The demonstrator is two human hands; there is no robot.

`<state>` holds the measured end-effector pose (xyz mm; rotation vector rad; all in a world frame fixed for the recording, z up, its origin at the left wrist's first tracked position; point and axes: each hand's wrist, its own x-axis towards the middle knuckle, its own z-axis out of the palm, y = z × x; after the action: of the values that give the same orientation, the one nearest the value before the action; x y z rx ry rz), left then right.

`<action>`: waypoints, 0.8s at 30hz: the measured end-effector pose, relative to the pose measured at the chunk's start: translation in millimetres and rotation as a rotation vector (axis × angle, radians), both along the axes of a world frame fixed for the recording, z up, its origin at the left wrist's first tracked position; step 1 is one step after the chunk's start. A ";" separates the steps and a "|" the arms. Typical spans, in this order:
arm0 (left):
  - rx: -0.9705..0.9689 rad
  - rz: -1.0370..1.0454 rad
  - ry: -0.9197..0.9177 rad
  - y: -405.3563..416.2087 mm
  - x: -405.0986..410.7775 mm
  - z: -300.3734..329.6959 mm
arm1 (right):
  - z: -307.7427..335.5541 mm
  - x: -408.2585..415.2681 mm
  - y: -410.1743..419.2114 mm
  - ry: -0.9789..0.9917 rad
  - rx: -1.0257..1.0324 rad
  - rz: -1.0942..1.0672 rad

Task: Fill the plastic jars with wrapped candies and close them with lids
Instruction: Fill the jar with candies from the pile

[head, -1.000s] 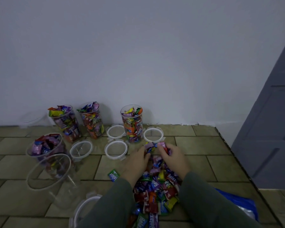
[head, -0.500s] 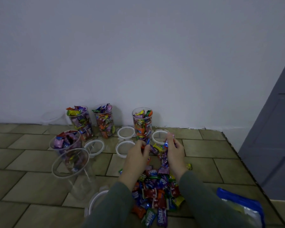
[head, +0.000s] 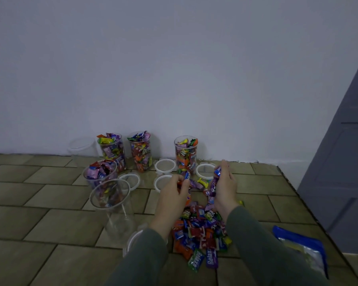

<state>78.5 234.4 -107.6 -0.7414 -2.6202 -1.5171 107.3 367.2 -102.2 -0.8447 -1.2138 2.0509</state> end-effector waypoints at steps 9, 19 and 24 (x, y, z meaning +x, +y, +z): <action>0.186 -0.061 0.100 -30.0 4.1 45.7 | 31.8 -8.8 -25.3 0.133 -0.120 0.048; 0.172 -0.091 0.326 -116.9 -25.8 78.7 | 73.6 -33.9 -111.7 0.226 -0.182 0.088; 0.204 -0.072 0.287 -158.3 -50.9 68.0 | 85.4 -51.2 -156.3 0.249 -0.264 0.113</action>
<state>27.6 76.0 -39.5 -0.9606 -2.2191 -1.5343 56.1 210.9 -16.9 -0.6229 -0.8865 2.3633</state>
